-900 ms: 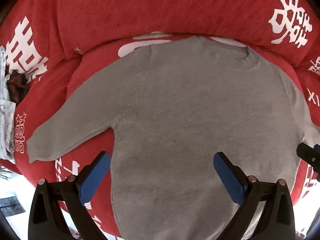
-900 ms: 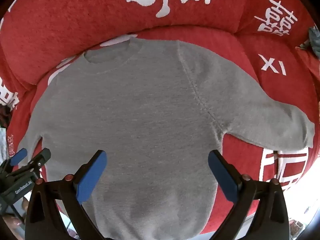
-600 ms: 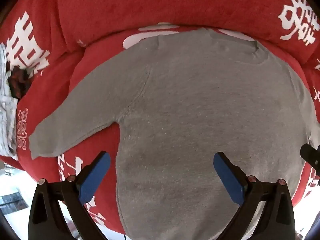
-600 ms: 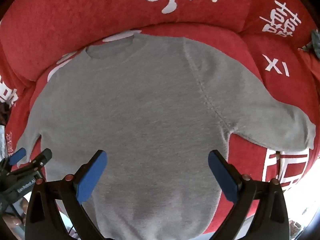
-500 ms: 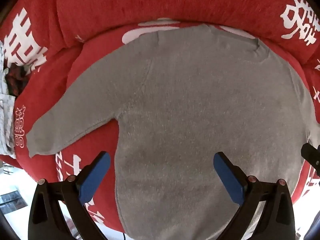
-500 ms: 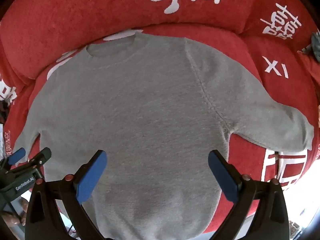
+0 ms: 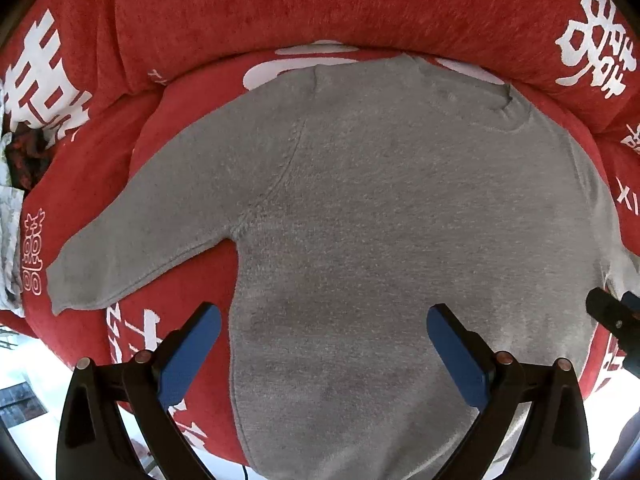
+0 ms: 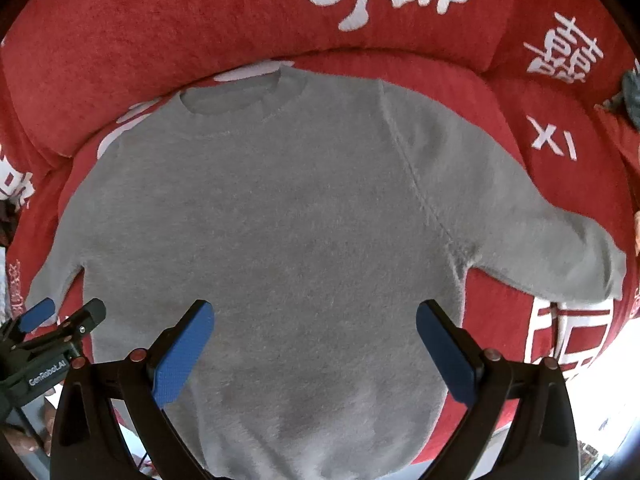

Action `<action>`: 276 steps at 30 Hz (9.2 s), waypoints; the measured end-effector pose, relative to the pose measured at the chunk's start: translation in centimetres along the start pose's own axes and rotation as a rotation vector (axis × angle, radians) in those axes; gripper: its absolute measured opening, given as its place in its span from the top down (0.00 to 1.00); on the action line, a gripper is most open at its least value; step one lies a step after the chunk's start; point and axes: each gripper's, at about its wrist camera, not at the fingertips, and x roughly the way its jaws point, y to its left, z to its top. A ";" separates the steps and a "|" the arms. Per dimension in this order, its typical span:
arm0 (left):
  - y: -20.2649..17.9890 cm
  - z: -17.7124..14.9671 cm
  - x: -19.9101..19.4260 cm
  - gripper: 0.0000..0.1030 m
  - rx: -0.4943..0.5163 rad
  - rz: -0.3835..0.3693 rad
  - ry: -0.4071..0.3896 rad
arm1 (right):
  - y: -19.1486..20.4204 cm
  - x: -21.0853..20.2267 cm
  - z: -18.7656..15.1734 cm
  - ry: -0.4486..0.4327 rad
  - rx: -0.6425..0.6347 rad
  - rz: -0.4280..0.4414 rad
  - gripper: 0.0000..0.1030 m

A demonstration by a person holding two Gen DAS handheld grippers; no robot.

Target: Fold small clothes

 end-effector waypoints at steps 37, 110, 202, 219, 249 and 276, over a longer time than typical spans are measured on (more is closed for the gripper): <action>-1.4 -0.4 0.5 0.00 -0.004 -0.021 0.050 | -0.4 0.6 -0.2 0.032 -0.027 0.002 0.01; 10.5 -1.4 3.0 0.00 -0.216 -0.122 0.026 | 9.0 0.9 -1.5 0.038 -0.180 -0.020 0.01; 9.6 8.1 8.9 0.13 -0.121 -0.097 -0.093 | 17.1 7.0 3.0 -0.270 -0.862 -0.264 0.92; 9.7 11.4 9.3 0.13 -0.085 -0.140 -0.072 | -10.5 8.6 1.4 -0.146 0.764 0.653 0.61; 15.1 16.8 10.3 0.90 0.000 -0.375 -0.063 | 20.1 14.5 -2.7 0.123 0.489 0.913 0.93; 7.5 6.5 8.1 0.90 0.003 -0.213 -0.118 | -8.8 5.6 -0.7 -0.159 0.713 0.433 0.93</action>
